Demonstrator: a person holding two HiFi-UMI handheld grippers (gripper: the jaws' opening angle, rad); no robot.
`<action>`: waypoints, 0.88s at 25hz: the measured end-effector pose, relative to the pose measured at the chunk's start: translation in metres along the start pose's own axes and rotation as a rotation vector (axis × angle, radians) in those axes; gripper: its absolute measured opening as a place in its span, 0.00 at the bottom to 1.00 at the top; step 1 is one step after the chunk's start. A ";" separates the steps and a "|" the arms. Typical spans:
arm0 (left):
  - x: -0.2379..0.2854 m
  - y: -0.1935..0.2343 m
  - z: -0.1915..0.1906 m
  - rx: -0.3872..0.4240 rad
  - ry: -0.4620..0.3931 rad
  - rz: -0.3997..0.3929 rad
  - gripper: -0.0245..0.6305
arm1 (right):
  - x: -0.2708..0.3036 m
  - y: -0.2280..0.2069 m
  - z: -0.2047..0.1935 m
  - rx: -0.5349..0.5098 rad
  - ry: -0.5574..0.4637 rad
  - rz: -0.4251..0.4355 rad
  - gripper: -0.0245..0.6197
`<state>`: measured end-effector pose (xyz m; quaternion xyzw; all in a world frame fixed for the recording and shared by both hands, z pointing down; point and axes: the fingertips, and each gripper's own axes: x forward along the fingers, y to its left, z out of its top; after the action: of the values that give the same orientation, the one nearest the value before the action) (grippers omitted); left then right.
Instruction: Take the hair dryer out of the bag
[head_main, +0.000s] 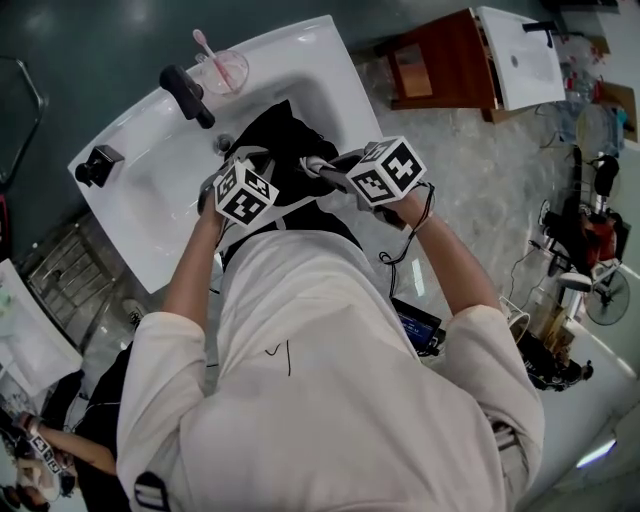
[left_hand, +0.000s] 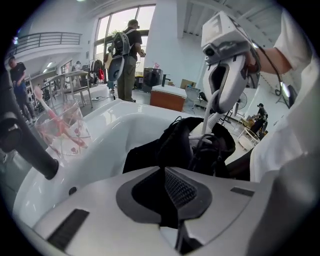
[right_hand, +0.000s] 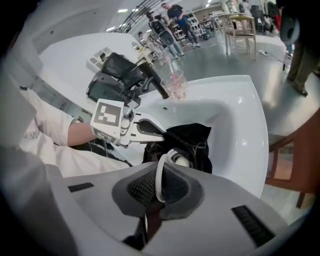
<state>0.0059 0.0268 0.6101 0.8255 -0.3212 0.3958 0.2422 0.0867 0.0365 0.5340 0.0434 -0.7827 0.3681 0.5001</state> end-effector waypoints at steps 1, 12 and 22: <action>0.000 0.001 -0.001 -0.016 -0.003 0.000 0.10 | -0.002 0.003 0.001 -0.036 0.037 0.004 0.03; -0.007 0.004 -0.007 -0.090 -0.038 0.016 0.10 | 0.001 0.010 -0.015 -0.445 0.008 -0.244 0.03; 0.015 -0.004 -0.020 -0.098 -0.002 -0.013 0.10 | 0.012 0.002 -0.028 -0.480 -0.125 -0.379 0.04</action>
<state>0.0057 0.0381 0.6329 0.8150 -0.3350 0.3773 0.2849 0.1013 0.0589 0.5494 0.0917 -0.8544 0.0695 0.5067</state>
